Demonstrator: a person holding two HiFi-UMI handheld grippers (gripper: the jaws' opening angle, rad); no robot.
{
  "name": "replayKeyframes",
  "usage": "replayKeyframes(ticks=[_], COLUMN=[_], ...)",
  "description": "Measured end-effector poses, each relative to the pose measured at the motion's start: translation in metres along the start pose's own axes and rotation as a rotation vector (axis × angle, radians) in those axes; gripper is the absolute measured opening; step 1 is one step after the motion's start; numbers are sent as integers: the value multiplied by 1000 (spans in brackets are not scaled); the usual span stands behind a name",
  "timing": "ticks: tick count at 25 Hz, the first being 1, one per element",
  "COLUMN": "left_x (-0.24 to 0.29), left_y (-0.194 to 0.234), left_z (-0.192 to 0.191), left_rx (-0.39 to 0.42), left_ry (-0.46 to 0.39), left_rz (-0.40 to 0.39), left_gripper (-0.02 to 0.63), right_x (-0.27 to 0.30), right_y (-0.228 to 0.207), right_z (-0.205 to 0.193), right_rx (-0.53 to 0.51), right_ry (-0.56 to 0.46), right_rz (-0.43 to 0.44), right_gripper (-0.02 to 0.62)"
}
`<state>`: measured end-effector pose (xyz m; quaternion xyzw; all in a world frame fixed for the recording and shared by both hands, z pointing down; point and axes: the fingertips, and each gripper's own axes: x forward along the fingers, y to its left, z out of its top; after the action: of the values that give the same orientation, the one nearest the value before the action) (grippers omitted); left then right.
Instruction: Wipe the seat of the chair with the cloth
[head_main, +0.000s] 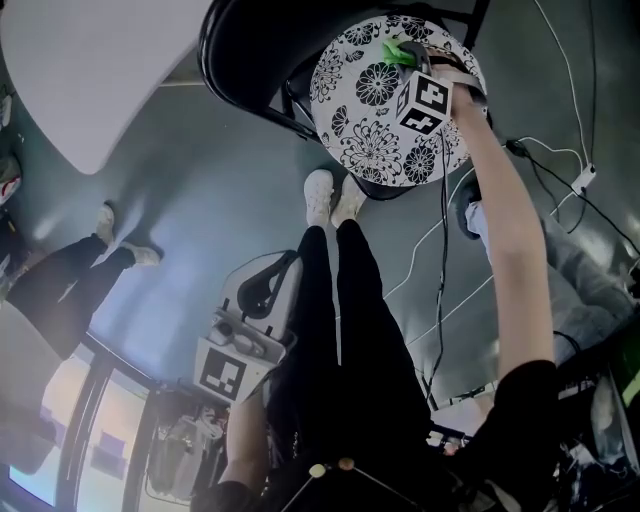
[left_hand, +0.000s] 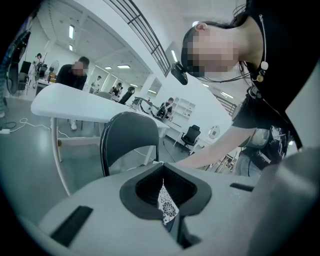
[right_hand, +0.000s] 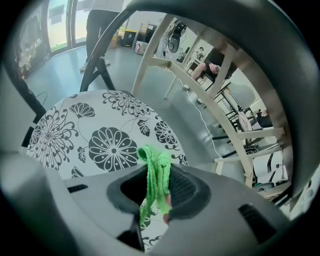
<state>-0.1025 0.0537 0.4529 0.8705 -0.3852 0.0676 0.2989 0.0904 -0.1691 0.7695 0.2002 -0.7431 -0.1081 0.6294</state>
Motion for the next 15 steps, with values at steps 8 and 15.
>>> replayKeyframes(ticks=[8, 15], left_x=[3, 5], left_y=[0, 1], left_z=[-1, 5], left_rx=[5, 8], left_ry=[5, -2], left_rz=[-6, -13], left_gripper=[5, 5], right_x=[-9, -32], right_y=[34, 82], right_z=[-6, -8], right_rx=[77, 116], right_ry=[-18, -53], right_rz=[81, 114], right_gripper=[97, 97])
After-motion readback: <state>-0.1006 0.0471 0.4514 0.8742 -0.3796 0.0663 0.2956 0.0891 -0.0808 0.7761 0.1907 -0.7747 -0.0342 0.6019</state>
